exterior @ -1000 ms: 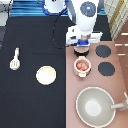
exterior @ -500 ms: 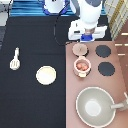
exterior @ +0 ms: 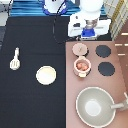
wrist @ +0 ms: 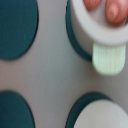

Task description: Take the lid off the pot, put the pot on the plate, and use the tool to push the pot to the front of the table.

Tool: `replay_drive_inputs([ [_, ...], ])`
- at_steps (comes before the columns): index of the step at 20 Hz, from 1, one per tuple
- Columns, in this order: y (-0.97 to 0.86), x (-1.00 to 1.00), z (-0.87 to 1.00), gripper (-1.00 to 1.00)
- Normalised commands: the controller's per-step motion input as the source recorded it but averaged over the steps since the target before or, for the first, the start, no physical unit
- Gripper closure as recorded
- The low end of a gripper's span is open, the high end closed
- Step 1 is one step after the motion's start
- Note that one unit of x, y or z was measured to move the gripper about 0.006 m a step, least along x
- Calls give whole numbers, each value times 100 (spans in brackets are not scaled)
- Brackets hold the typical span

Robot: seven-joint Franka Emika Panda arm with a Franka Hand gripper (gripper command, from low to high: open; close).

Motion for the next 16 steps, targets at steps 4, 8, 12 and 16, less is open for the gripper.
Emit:
replay_drive_inputs([
  [4,-13,86,50,-100],
  [8,-25,88,23,-100],
  [12,-32,88,7,-100],
  [16,-40,86,0,-100],
])
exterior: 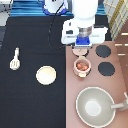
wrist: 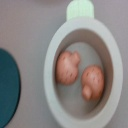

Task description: Take the lid off the pot, put the pot on the plate, and use the tool to push the pot to the front of the table.

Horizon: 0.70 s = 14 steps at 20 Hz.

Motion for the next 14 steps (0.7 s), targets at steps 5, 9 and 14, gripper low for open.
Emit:
replay_drive_inputs([
  [5,-39,72,-18,-100],
  [9,-26,48,-34,-100],
  [14,-4,9,-56,-100],
])
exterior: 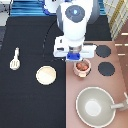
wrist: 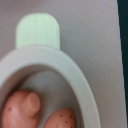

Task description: Take the lid off the pot, put the pot on the plate, and use the tool to push the pot to the front of the table.

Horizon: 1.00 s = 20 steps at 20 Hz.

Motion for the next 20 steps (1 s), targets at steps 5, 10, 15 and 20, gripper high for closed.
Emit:
replay_drive_inputs([
  [5,11,-24,-50,-100],
  [10,4,-2,-16,-100],
  [15,0,24,0,100],
  [20,1,41,0,100],
])
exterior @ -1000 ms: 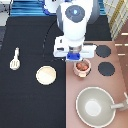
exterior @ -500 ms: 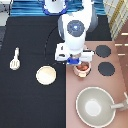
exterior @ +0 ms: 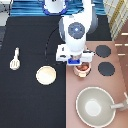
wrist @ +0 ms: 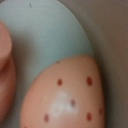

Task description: Take the lid off the pot, put the pot on the plate, and use the tool to push the pot to the front of the table.

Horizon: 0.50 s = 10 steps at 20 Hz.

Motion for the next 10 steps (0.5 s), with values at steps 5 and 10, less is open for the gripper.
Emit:
replay_drive_inputs([
  [5,14,64,0,100],
  [10,19,64,7,100],
])
